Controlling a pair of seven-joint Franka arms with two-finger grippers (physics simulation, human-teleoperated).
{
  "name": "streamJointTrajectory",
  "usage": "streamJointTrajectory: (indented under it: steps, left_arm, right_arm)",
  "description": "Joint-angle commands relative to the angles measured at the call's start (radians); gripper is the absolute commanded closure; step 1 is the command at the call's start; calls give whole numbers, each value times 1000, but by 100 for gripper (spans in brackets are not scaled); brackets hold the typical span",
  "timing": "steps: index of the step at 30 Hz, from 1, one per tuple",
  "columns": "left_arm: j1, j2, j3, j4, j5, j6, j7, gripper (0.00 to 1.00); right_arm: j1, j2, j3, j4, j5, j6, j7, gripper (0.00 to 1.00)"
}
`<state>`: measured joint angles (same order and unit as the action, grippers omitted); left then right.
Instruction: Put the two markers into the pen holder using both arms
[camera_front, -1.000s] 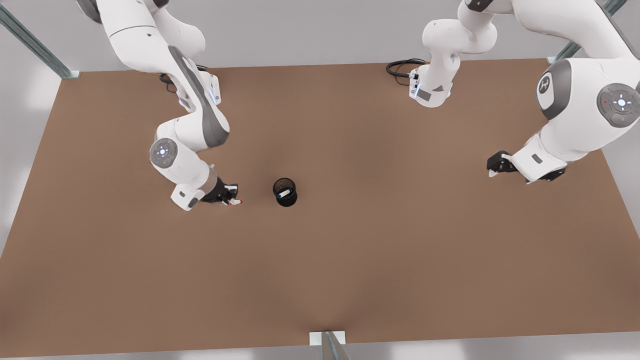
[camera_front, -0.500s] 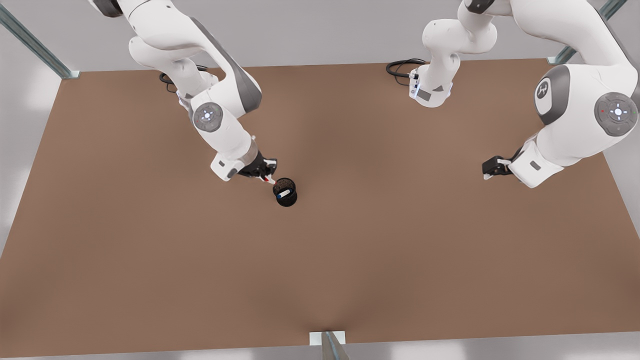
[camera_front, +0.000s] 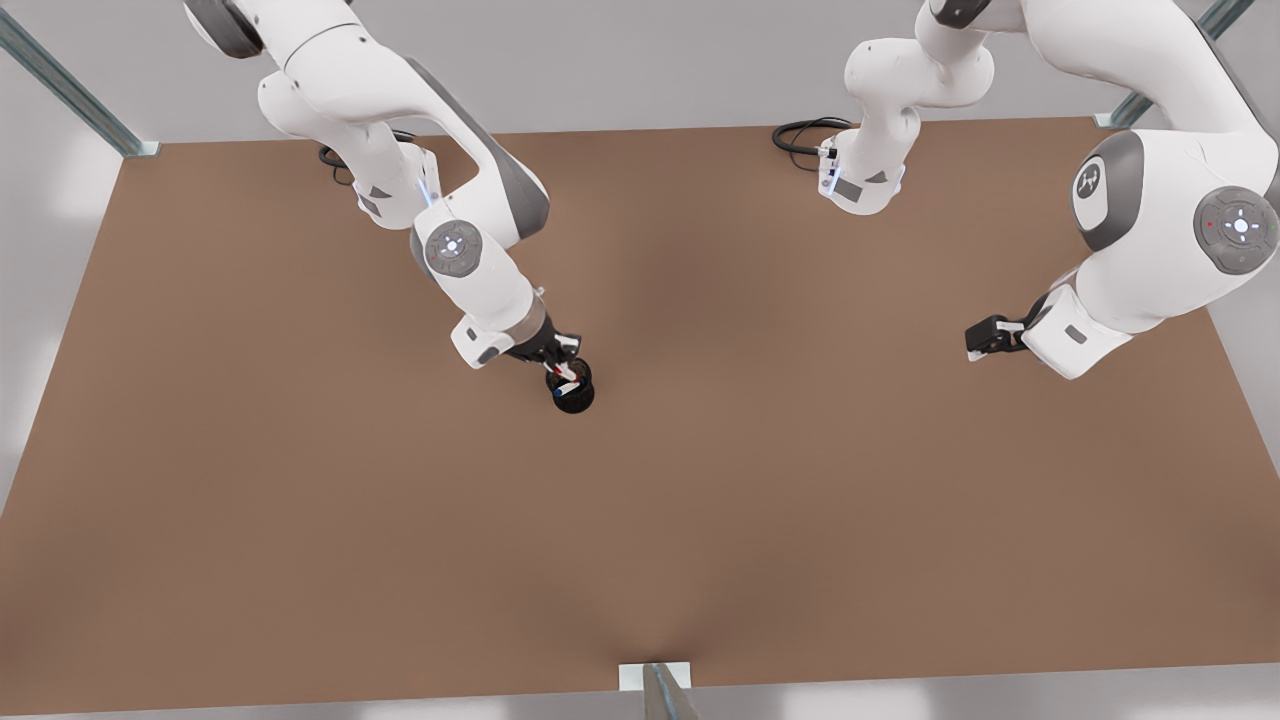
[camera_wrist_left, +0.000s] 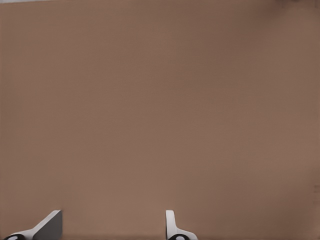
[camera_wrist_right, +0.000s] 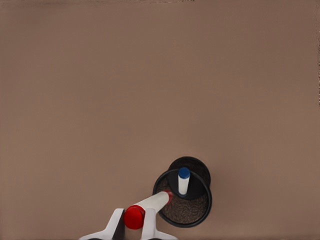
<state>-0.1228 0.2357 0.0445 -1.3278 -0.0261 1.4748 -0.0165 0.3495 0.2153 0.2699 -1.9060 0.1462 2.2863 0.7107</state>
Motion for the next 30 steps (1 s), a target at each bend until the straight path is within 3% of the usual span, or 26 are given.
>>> streamJointTrajectory:
  steps: [1,2,7,10,12,14,18,19,20,30]
  left_arm:
    - [-1,-1,0,-1,0,-1,-40,0]
    - [-1,1,0,-1,0,1,-40,0]
    - [-5,5,0,-1,0,1,-40,0]
    - [-9,5,0,1,-9,-1,-39,0]
    - [-6,7,0,1,-17,-1,-42,0]
    - [-9,14,0,4,-8,-1,-34,0]
    - [-18,69,-2,25,-6,1,9,0]
    - [-23,71,-2,27,-6,1,9,0]
    - [-25,73,-2,29,-6,1,9,0]
    - [-29,73,-1,32,-3,1,7,0]
  right_arm:
    - [0,-2,0,-1,-13,12,213,21]
    - [2,-1,0,-7,-63,10,213,0]
    - [2,-4,0,-7,-65,10,208,0]
    - [-17,-93,-38,-1,-80,-91,47,0]
    - [-18,-126,-116,57,-175,-229,-107,0]
    - [-20,-123,-274,185,-174,-381,-338,0]
    - [-218,-122,-308,398,-168,-654,-543,0]
    - [-189,-122,-402,426,-133,-714,-597,0]
    - [-173,-134,-436,447,-99,-732,-616,0]
    - [-173,-85,-428,453,-100,-752,-622,0]
